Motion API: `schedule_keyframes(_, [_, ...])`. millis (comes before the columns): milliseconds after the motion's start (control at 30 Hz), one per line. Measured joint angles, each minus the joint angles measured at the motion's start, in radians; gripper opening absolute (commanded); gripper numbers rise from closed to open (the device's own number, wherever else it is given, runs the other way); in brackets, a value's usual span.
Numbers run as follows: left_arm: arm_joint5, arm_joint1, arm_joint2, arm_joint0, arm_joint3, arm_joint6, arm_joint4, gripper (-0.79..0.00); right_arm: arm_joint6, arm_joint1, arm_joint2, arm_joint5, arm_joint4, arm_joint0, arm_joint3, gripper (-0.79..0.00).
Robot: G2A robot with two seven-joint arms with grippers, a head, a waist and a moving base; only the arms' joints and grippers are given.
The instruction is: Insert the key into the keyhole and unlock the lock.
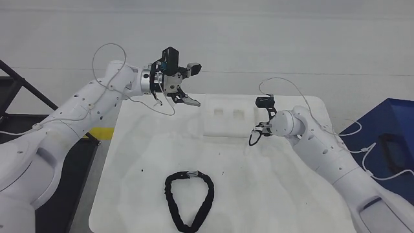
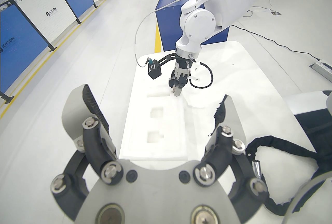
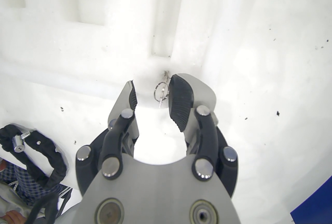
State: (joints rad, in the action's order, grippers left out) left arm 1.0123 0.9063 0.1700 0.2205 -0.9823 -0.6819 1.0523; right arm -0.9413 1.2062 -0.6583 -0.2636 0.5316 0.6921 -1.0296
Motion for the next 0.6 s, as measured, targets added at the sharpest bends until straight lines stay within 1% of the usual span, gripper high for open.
schedule_keyframes(133, [0.000, 0.000, 0.000, 0.000, 0.000, 0.000, 0.000, 0.000, 0.007, 0.011, 0.002, -0.002, 0.000, -0.006, 0.023, -0.582])
schedule_keyframes(200, [0.000, 0.000, 0.000, 0.000, 0.000, 0.000, 0.000, 0.000, 0.010, 0.015, 0.002, -0.004, 0.003, -0.007, 0.030, -0.591])
schedule_keyframes(233, [0.000, 0.000, 0.000, 0.000, 0.000, 0.000, 0.000, 0.000, 0.011, 0.017, 0.002, -0.005, 0.005, -0.008, 0.034, -0.634])
schedule_keyframes(300, [0.000, 0.000, 0.000, 0.000, 0.000, 0.000, 0.000, 0.000, 0.010, 0.020, 0.001, -0.008, 0.008, -0.009, 0.039, -0.696])
schedule_keyframes(333, [0.000, 0.000, 0.000, 0.000, 0.000, 0.000, 0.000, 0.000, 0.009, 0.022, 0.001, -0.010, 0.012, -0.010, 0.041, -0.763])
schedule_keyframes(367, [0.000, 0.000, 0.000, 0.000, 0.000, 0.000, 0.000, 0.000, 0.008, 0.023, 0.000, -0.011, 0.014, -0.010, 0.042, -0.785])
schedule_keyframes(600, [0.000, 0.000, 0.000, 0.000, 0.000, 0.000, 0.000, 0.000, -0.010, 0.024, -0.014, -0.031, 0.046, -0.011, 0.018, -0.785])
